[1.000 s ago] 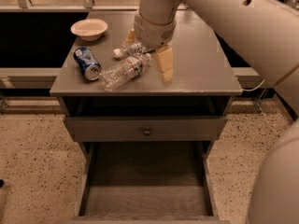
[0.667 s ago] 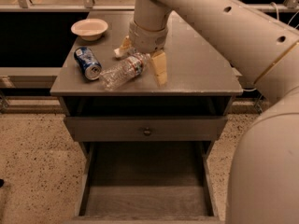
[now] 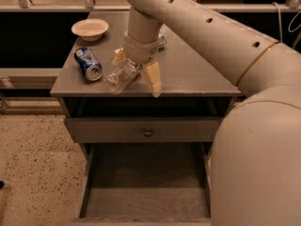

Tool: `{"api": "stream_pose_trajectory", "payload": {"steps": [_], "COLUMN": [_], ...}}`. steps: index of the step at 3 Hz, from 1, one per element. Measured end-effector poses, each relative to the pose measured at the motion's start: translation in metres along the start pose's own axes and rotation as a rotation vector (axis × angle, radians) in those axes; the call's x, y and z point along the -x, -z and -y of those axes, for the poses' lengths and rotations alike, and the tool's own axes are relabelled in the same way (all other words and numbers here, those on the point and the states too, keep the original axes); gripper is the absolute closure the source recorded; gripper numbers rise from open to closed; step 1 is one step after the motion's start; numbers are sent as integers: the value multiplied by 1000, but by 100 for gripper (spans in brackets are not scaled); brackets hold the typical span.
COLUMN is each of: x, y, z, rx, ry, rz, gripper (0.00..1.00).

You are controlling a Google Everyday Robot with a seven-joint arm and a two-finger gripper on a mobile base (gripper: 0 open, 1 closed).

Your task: Place water bottle into middle drawer

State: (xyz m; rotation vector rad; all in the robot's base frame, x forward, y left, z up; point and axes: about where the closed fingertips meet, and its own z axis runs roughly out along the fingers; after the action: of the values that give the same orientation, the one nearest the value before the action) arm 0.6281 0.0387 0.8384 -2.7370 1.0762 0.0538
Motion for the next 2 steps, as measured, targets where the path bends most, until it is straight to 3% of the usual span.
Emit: {"api": "stream_pose_trajectory", "payload": {"steps": [1, 2], "x": [8, 23], "y": [-9, -6], "z": [4, 7], "rx": [21, 23], "ry": [11, 38], "rz": [24, 42], "gripper": [15, 38]}}
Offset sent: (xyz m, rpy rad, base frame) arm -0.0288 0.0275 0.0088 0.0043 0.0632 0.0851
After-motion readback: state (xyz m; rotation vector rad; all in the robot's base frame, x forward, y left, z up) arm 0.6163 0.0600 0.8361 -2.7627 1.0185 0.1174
